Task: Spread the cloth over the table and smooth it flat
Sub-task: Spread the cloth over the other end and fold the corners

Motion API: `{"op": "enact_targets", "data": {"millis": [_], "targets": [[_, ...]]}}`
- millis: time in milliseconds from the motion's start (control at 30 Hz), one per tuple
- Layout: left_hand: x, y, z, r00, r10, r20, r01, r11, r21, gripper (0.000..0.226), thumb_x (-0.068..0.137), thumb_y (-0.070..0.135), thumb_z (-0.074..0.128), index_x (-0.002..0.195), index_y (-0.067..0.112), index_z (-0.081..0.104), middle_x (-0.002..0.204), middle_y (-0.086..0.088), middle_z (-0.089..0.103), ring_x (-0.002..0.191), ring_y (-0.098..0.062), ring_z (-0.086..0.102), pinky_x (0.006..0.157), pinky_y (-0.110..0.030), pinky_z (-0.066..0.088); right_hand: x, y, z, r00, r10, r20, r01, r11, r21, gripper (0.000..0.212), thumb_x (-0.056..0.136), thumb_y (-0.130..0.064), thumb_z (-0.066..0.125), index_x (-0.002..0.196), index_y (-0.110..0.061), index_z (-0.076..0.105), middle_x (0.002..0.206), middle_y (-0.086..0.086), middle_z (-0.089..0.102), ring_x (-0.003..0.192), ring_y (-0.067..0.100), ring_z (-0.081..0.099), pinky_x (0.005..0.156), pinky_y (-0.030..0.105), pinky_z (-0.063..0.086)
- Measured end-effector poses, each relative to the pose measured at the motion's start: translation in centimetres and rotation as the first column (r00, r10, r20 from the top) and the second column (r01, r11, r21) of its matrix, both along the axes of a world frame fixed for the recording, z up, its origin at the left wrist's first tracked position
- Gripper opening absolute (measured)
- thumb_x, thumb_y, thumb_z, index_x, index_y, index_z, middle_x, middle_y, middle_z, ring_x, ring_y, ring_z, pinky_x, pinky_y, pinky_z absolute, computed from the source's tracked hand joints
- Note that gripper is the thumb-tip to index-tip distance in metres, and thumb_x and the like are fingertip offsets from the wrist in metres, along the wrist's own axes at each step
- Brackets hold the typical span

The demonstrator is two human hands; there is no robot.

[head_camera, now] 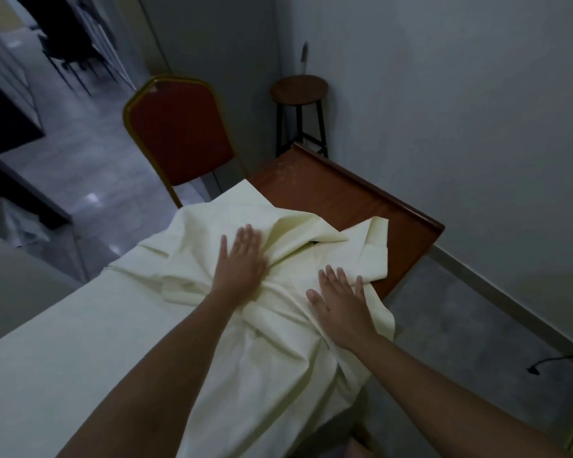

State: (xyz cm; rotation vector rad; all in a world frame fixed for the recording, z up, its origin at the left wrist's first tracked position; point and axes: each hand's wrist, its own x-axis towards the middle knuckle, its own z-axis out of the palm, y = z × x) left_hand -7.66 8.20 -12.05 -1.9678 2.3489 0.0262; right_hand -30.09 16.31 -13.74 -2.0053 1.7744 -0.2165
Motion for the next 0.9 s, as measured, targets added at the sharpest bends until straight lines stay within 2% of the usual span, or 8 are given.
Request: {"op": "enact_targets", "data": {"millis": [133,200,267,400,600,767,900], "targets": [[0.4,0.5,-1.8,0.999,-0.024,-0.026,0.029,0.973,0.227,0.062,0.099,0.048,0.007,0.153,0.016,-0.002,0.162,-0.003,-0.002,0.149,-0.016,-0.007,0.117,-0.048,-0.01,3.7,-1.9,0.5,0.985,0.057,-0.165,-0.082,0.986,-0.148,0.06,0.099,-0.045,0.021,0.151,-0.014,0.018,0.161,0.008,0.004,0.148,0.024,-0.004,0.116,0.052,-0.007],[0.6,-0.7,-2.3,1.0,-0.028,-0.014,0.031,0.955,0.294,0.064,0.099,0.05,0.008,0.153,0.016,-0.003,0.162,-0.003,-0.003,0.149,-0.017,-0.007,0.117,-0.048,-0.009,5.5,-2.2,0.2,0.975,0.134,-0.179,-0.16,0.977,-0.142,0.059,0.1,-0.043,0.022,0.151,-0.013,0.018,0.161,0.008,0.007,0.148,0.024,-0.001,0.116,0.05,-0.007],[0.8,-2.4,-2.7,0.999,-0.036,-0.019,0.04,0.945,0.324,0.066,0.099,0.052,0.007,0.152,0.015,-0.005,0.162,-0.004,-0.005,0.149,-0.018,-0.007,0.117,-0.049,-0.008,6.6,-2.4,-0.7,0.975,0.153,-0.164,-0.168,0.982,-0.087,0.059,0.101,-0.043,0.019,0.151,-0.013,0.015,0.161,0.006,0.006,0.148,0.023,-0.002,0.116,0.046,-0.009],[1.5,-6.4,-3.2,0.996,-0.034,-0.081,0.058,0.945,0.321,0.069,0.097,0.056,0.005,0.152,0.017,-0.007,0.162,-0.003,-0.008,0.149,-0.018,-0.008,0.117,-0.048,-0.01,5.8,-3.3,-2.4,0.98,0.119,-0.162,-0.123,0.992,-0.012,0.065,0.098,-0.053,0.012,0.152,-0.017,0.01,0.162,0.001,0.003,0.148,0.018,-0.006,0.115,0.043,-0.013],[1.0,-13.1,-4.1,0.986,-0.008,-0.164,0.055,0.956,0.287,0.072,0.094,0.06,0.001,0.152,0.018,-0.01,0.161,-0.003,-0.015,0.147,-0.018,-0.016,0.113,-0.045,-0.018,3.3,-5.7,-2.7,0.975,0.058,-0.213,-0.063,0.998,-0.016,0.063,0.097,-0.054,0.003,0.152,-0.024,0.004,0.161,-0.008,-0.002,0.147,0.013,-0.011,0.115,0.044,-0.016],[0.4,-18.8,-4.0,0.972,0.088,-0.216,-0.015,0.948,0.317,0.067,0.099,0.052,0.007,0.152,0.014,-0.007,0.161,-0.006,-0.013,0.148,-0.019,-0.014,0.116,-0.048,-0.013,1.0,-6.3,-3.2,0.968,-0.084,-0.238,0.077,0.996,-0.038,0.058,0.099,-0.048,0.007,0.152,-0.026,0.006,0.16,-0.011,0.001,0.146,0.009,-0.011,0.116,0.043,-0.014],[0.6,-18.0,-2.6,0.96,0.024,-0.28,0.062,0.953,0.295,0.064,0.1,0.048,0.01,0.152,0.014,-0.007,0.161,-0.006,-0.012,0.148,-0.019,-0.012,0.118,-0.047,-0.01,-0.6,-7.0,-3.1,0.955,-0.125,-0.269,0.114,0.992,-0.056,0.054,0.1,-0.044,0.013,0.152,-0.029,0.007,0.159,-0.014,0.001,0.147,0.01,-0.007,0.116,0.047,-0.011]]}}
